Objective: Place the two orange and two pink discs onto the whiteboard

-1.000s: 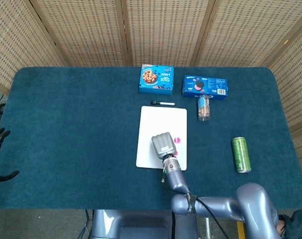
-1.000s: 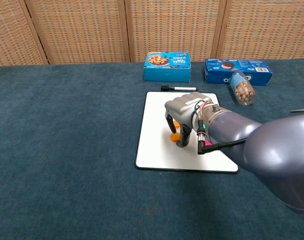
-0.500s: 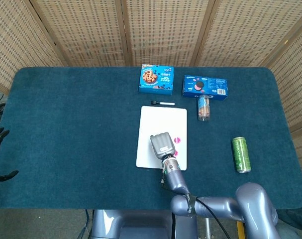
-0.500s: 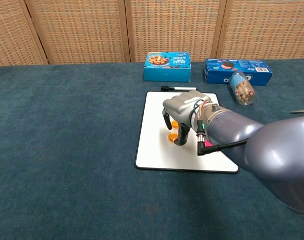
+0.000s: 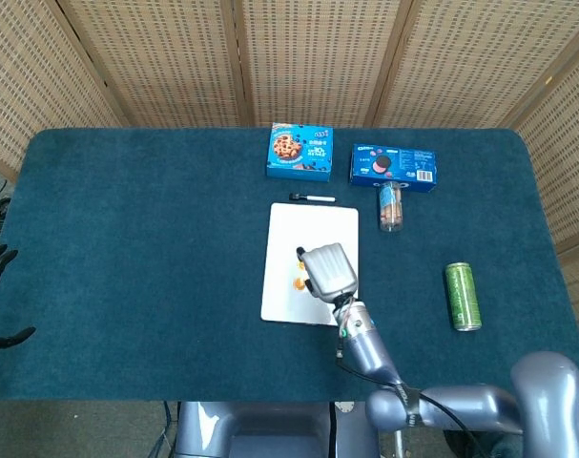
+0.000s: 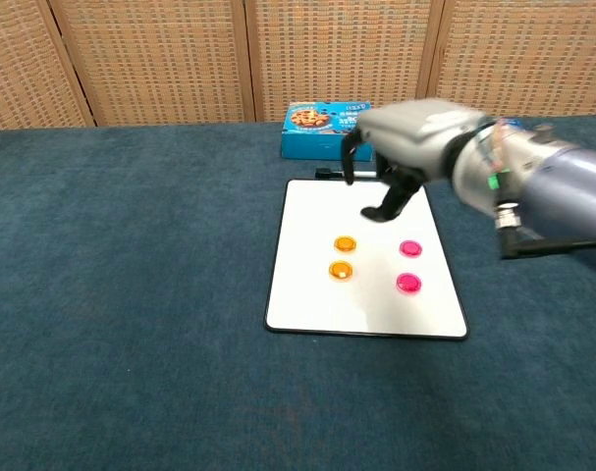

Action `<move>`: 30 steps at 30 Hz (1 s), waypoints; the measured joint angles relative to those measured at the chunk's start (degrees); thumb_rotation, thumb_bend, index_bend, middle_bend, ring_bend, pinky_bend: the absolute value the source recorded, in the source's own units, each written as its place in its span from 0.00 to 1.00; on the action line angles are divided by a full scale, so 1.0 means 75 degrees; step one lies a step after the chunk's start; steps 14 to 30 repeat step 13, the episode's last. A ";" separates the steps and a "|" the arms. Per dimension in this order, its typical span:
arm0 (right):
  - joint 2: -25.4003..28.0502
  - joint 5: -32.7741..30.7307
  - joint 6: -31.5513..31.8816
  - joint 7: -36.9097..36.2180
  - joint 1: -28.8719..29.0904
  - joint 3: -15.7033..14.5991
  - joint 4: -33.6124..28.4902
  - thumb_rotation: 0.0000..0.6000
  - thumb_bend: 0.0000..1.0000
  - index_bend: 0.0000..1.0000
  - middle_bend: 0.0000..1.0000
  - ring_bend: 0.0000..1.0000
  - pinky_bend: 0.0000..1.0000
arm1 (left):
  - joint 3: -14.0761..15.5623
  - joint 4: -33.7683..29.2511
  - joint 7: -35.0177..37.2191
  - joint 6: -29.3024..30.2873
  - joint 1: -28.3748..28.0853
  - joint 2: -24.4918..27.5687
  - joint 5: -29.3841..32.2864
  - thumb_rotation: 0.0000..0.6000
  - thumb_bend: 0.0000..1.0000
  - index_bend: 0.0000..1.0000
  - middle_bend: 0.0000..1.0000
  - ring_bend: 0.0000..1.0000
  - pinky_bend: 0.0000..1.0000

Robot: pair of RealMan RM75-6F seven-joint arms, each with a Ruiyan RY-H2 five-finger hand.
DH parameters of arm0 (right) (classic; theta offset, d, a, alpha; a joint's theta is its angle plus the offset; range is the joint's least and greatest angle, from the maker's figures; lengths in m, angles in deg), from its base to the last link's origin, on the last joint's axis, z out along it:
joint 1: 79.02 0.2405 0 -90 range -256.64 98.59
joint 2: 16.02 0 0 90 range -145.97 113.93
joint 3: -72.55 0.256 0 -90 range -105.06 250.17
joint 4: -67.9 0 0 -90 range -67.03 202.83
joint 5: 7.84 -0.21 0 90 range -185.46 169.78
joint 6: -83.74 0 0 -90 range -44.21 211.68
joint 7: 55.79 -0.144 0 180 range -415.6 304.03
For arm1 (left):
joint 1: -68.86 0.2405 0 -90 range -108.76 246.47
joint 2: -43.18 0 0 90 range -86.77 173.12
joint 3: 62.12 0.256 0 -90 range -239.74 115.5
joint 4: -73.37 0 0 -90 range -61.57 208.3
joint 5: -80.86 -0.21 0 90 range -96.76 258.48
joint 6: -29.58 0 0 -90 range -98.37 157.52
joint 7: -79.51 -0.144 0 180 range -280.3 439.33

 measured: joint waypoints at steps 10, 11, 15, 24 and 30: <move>0.2733 0.3675 0.1727 -0.4567 -0.2561 -0.1414 -0.0263 1.00 0.03 0.26 0.15 0.07 0.43 | 0.0093 0.0072 -0.0153 0.0458 0.0267 -0.0295 -0.0162 1.00 0.00 0.00 0.00 0.00 0.00; 0.2943 0.3877 0.1942 -0.5060 -0.2913 -0.1592 -0.0062 1.00 0.00 0.21 0.07 0.02 0.33 | 0.0083 0.0097 -0.0176 0.0523 0.0292 -0.0357 -0.0158 1.00 0.00 0.00 0.00 0.00 0.00; 0.3193 0.4143 0.2256 -0.5705 -0.3439 -0.1833 0.0305 1.00 0.00 0.14 0.01 0.00 0.22 | 0.0038 0.0180 -0.0254 0.0708 0.0352 -0.0540 -0.0141 1.00 0.00 0.00 0.00 0.00 0.00; 0.3193 0.4143 0.2256 -0.5705 -0.3439 -0.1833 0.0305 1.00 0.00 0.14 0.01 0.00 0.22 | 0.0038 0.0180 -0.0254 0.0708 0.0352 -0.0540 -0.0141 1.00 0.00 0.00 0.00 0.00 0.00; 0.3193 0.4143 0.2256 -0.5705 -0.3439 -0.1833 0.0305 1.00 0.00 0.14 0.01 0.00 0.22 | 0.0038 0.0180 -0.0254 0.0708 0.0352 -0.0540 -0.0141 1.00 0.00 0.00 0.00 0.00 0.00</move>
